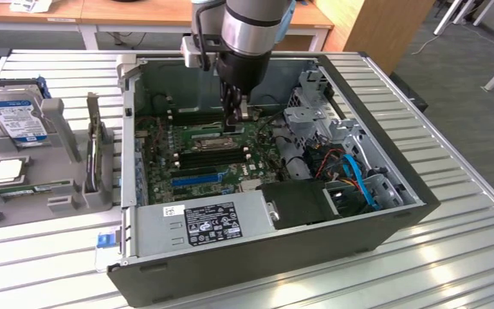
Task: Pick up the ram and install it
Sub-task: 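Insert the ram into the slot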
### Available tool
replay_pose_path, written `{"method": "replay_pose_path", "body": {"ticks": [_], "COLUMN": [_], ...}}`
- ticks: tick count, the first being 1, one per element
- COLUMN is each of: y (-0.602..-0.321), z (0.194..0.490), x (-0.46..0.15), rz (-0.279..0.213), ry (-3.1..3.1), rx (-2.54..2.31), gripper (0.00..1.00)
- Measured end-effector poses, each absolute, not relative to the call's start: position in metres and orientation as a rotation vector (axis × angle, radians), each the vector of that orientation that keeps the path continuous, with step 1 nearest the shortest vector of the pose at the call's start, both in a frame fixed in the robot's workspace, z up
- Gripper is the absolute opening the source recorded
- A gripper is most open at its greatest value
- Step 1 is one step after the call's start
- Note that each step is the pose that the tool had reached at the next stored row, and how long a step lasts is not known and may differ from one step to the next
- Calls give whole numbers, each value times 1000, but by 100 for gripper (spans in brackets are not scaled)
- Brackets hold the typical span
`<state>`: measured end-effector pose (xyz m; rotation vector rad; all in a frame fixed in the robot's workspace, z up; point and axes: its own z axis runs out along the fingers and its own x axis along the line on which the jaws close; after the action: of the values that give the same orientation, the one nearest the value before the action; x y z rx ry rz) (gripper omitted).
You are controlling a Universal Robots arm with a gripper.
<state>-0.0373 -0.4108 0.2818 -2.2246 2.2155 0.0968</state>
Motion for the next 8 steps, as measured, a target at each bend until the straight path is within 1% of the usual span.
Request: {"method": "replay_pose_path", "body": {"ticks": [8], "y": [-411], "z": [274], "x": [-37], "rz": [97], "ry": [2215], "rx": [-2225], "gripper": [12]}}
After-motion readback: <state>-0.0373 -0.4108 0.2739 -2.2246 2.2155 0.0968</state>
